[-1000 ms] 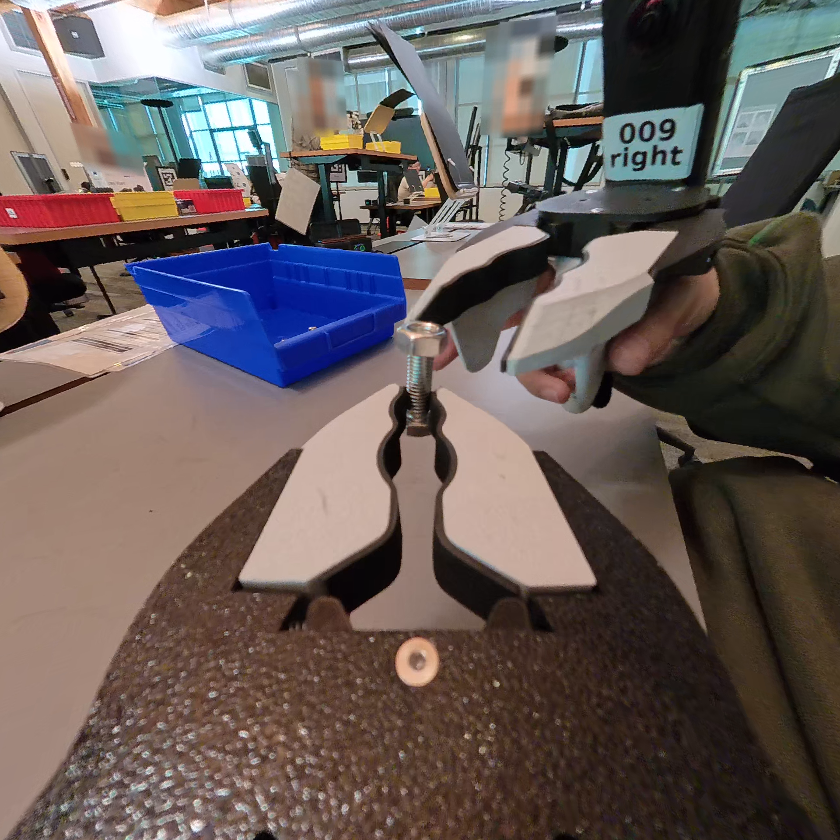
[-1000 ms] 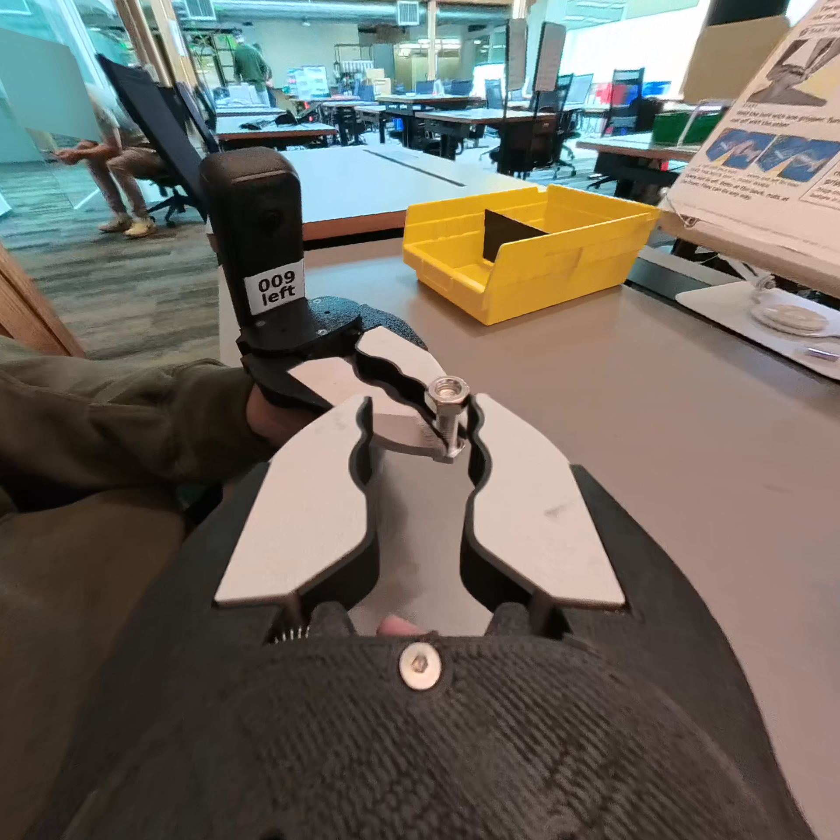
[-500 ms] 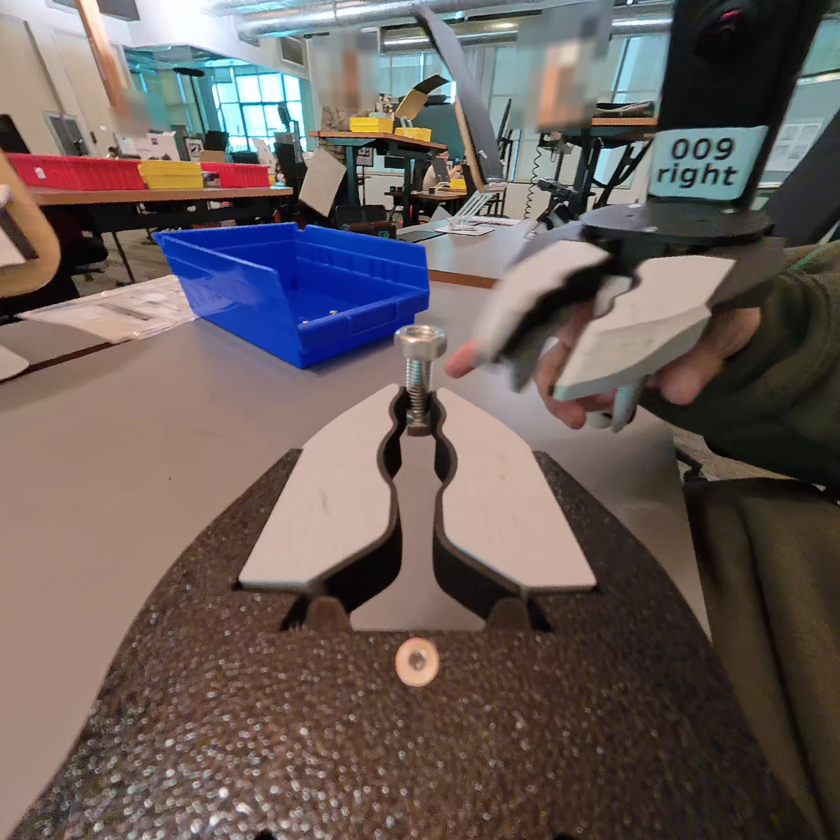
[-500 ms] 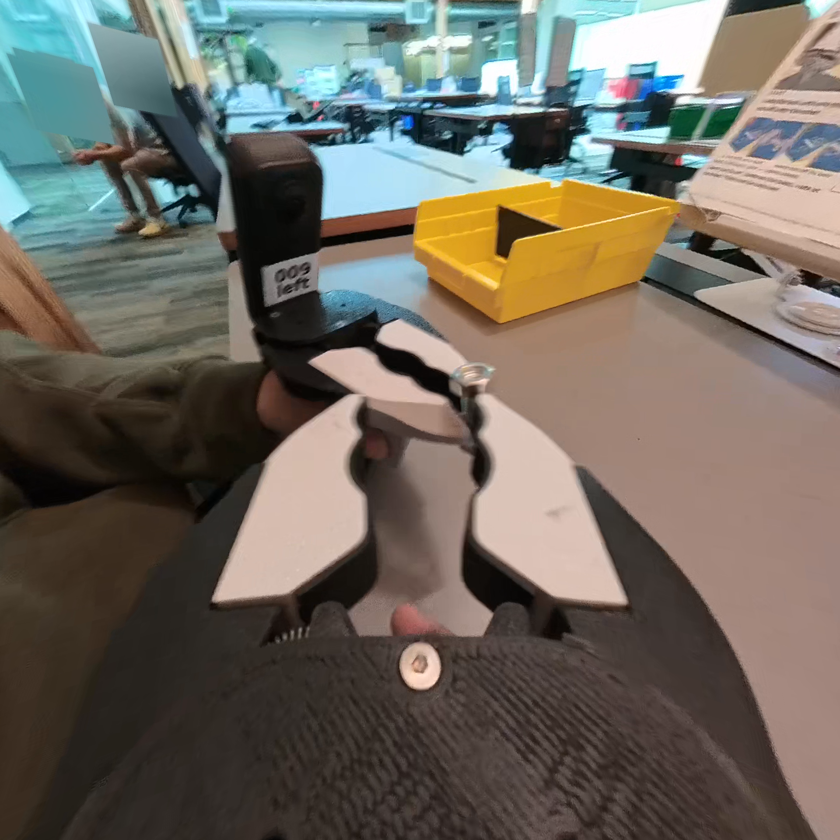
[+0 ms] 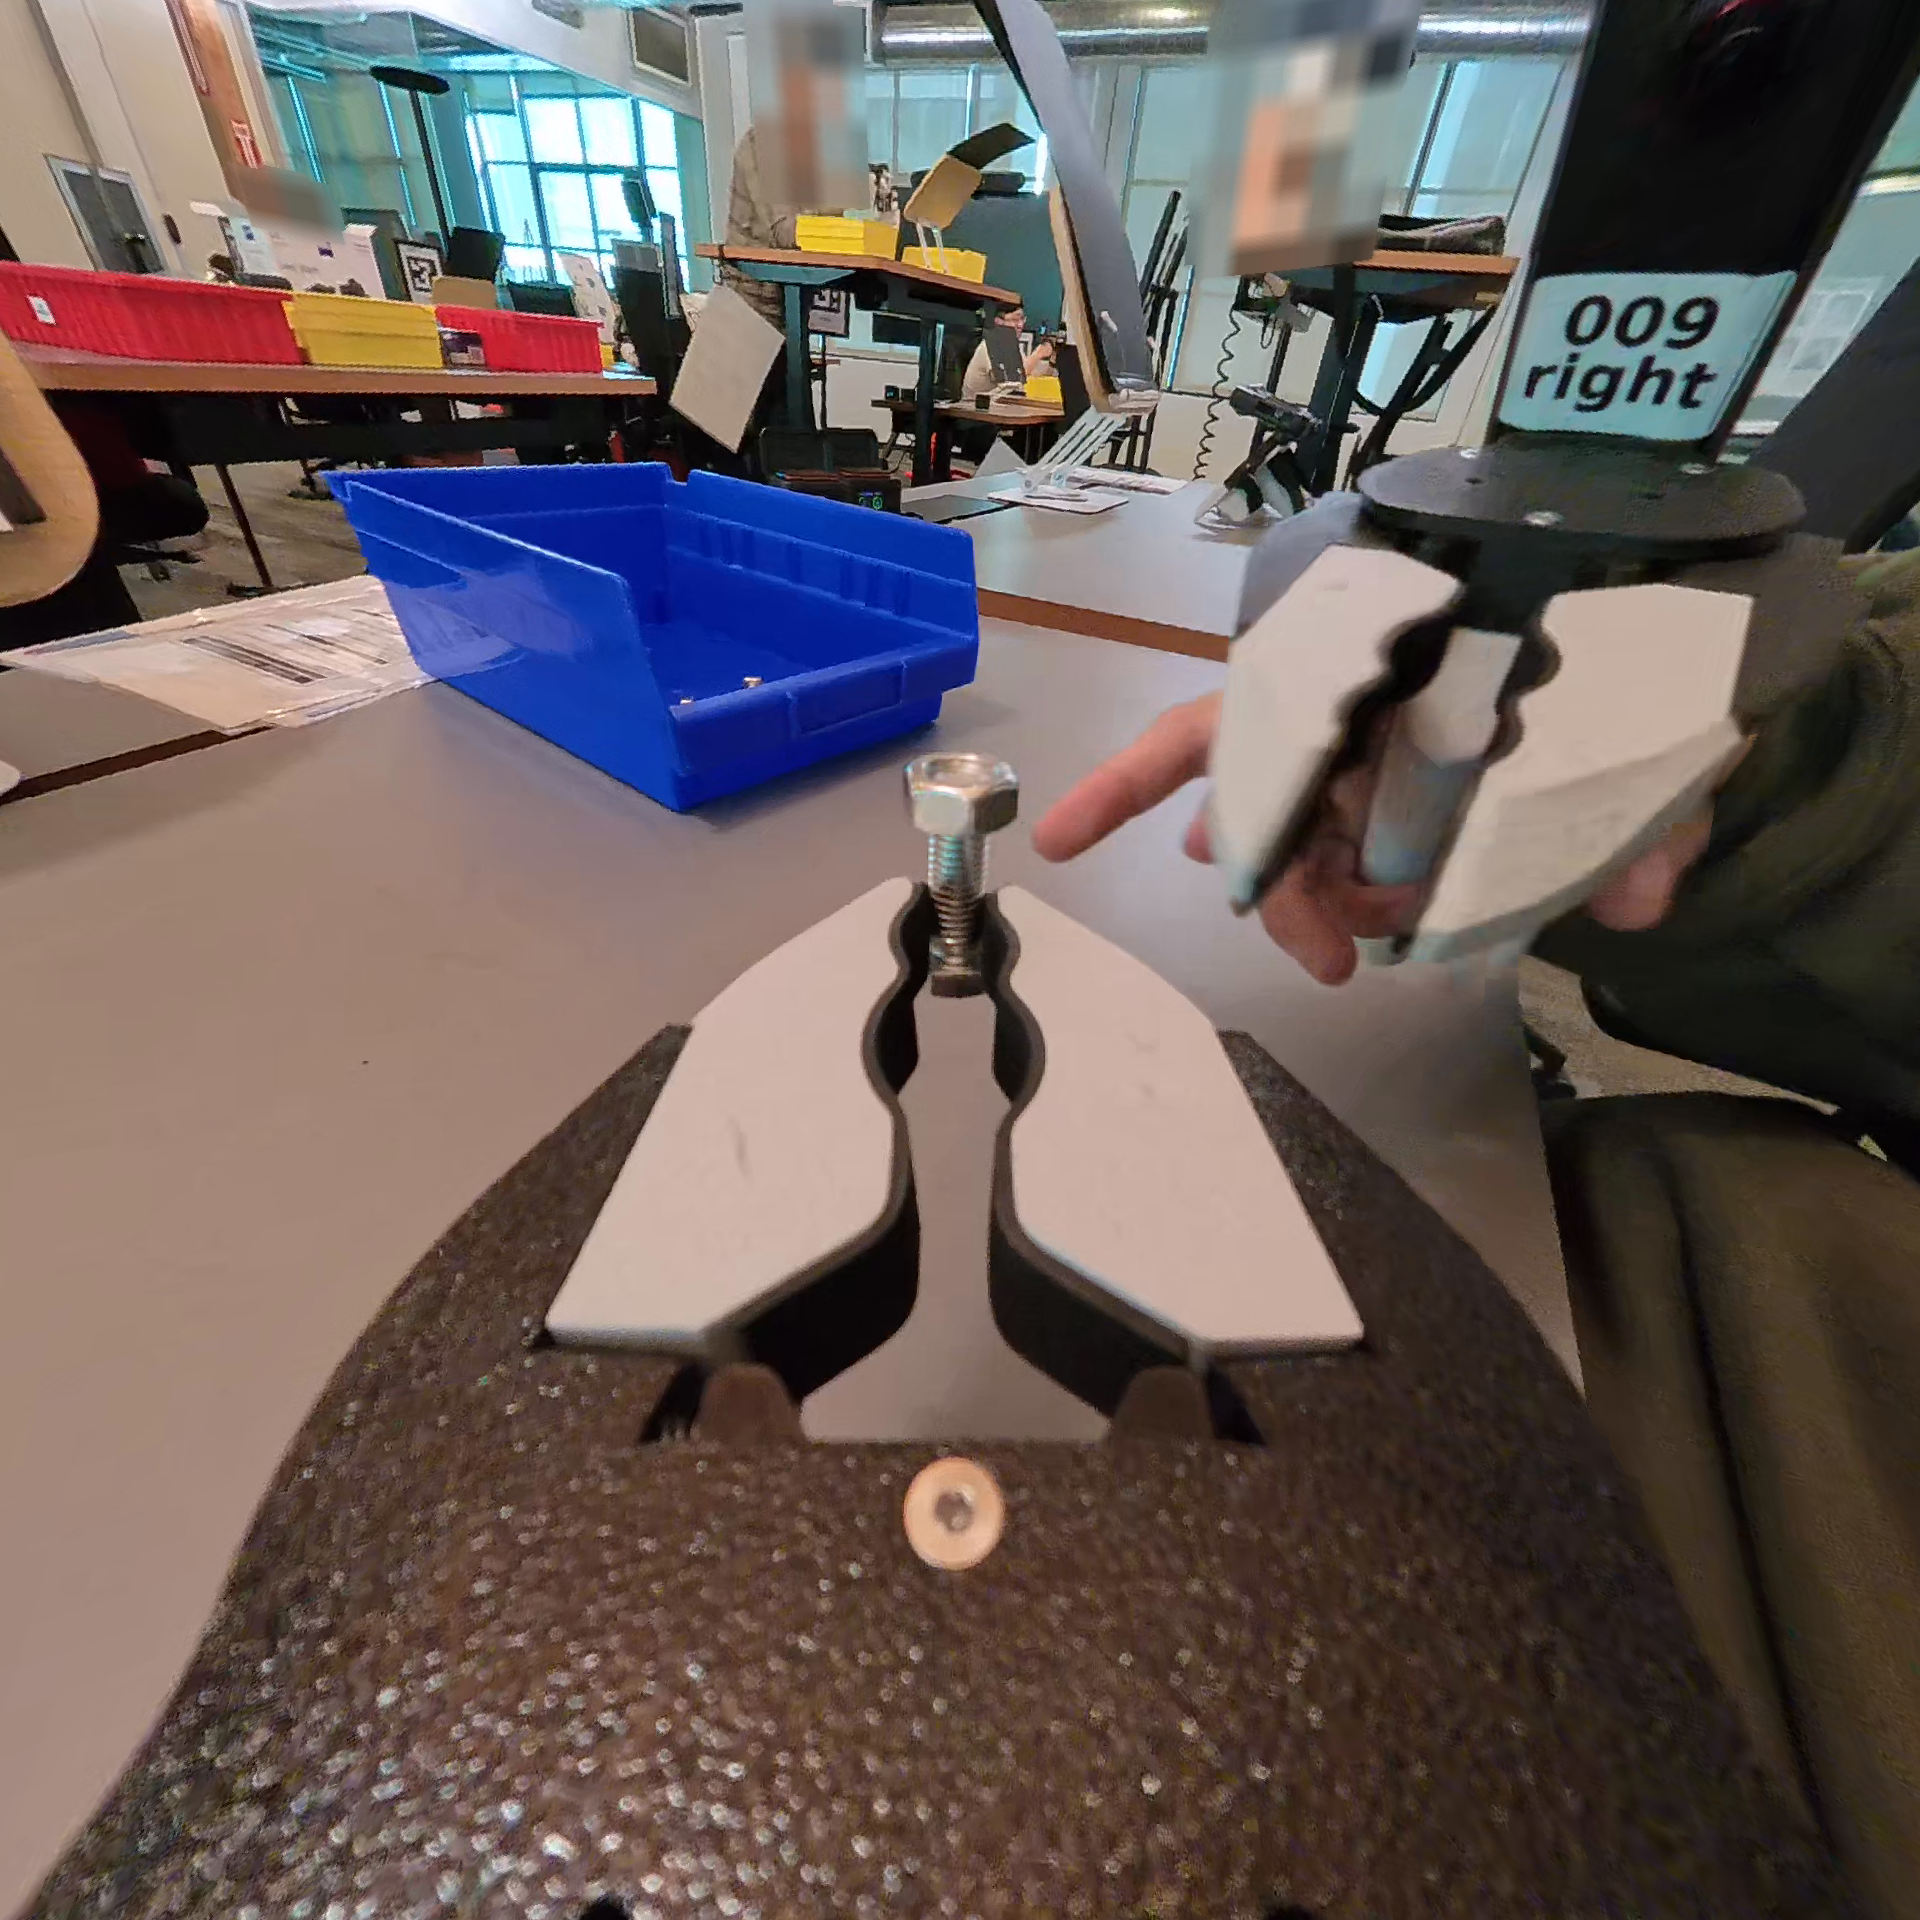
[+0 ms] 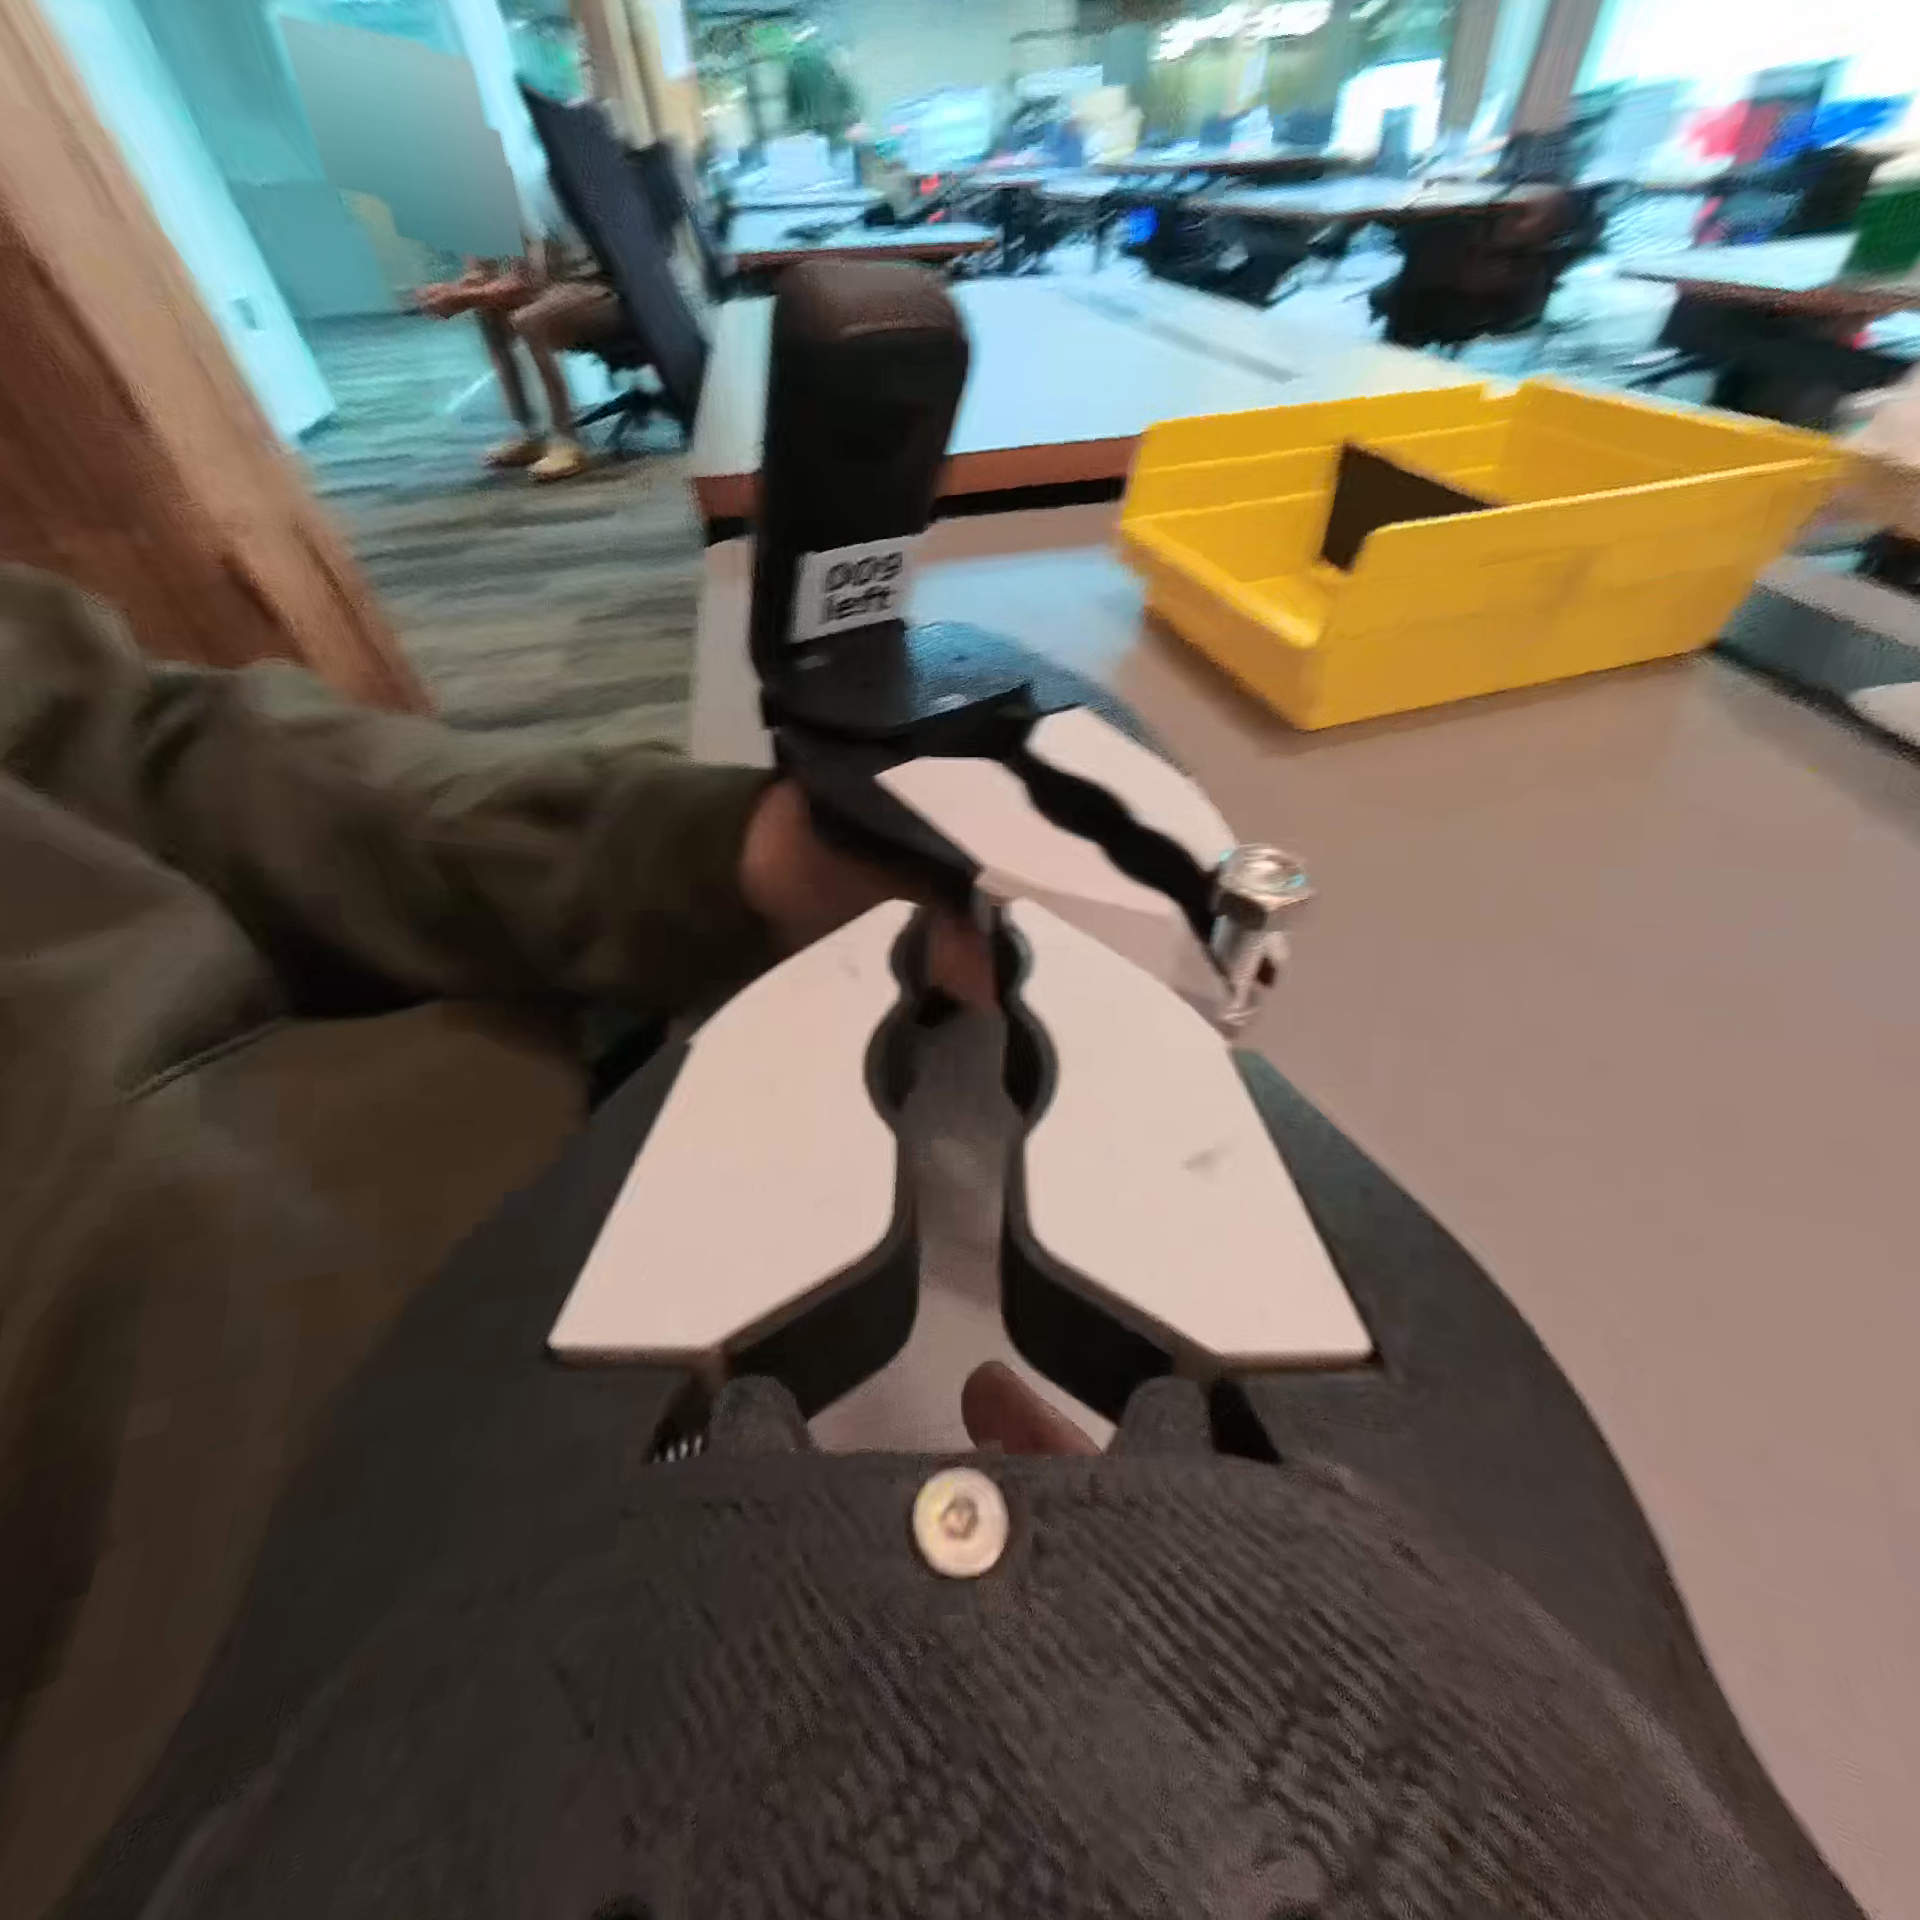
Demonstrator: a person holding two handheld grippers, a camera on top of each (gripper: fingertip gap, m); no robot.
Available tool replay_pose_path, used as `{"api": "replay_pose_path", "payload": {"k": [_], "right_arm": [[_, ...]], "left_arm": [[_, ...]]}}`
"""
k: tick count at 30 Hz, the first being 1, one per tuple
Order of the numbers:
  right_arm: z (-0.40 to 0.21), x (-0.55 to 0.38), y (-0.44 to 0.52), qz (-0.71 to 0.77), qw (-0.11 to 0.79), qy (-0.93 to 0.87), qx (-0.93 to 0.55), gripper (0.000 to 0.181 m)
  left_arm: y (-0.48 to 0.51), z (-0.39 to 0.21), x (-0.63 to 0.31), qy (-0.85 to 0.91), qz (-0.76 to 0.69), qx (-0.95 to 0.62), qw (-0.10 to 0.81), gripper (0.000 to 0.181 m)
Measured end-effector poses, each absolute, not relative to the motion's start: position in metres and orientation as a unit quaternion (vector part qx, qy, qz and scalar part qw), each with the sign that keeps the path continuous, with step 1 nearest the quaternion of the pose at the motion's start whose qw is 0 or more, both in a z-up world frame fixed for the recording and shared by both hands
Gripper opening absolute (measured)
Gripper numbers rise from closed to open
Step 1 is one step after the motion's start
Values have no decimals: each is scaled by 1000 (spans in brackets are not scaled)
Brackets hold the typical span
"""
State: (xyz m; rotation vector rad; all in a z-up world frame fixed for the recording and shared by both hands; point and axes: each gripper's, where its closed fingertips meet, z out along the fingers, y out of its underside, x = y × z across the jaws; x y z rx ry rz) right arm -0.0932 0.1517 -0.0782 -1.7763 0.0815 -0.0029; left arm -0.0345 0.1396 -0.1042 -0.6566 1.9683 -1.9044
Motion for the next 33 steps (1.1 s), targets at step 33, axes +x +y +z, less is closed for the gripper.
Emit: {"api": "replay_pose_path", "payload": {"k": [33], "right_arm": [[-79,-99,134,36,615,30,-787,14]], "left_arm": [[134,-110,-35,708,-649,-229,160,9]]}}
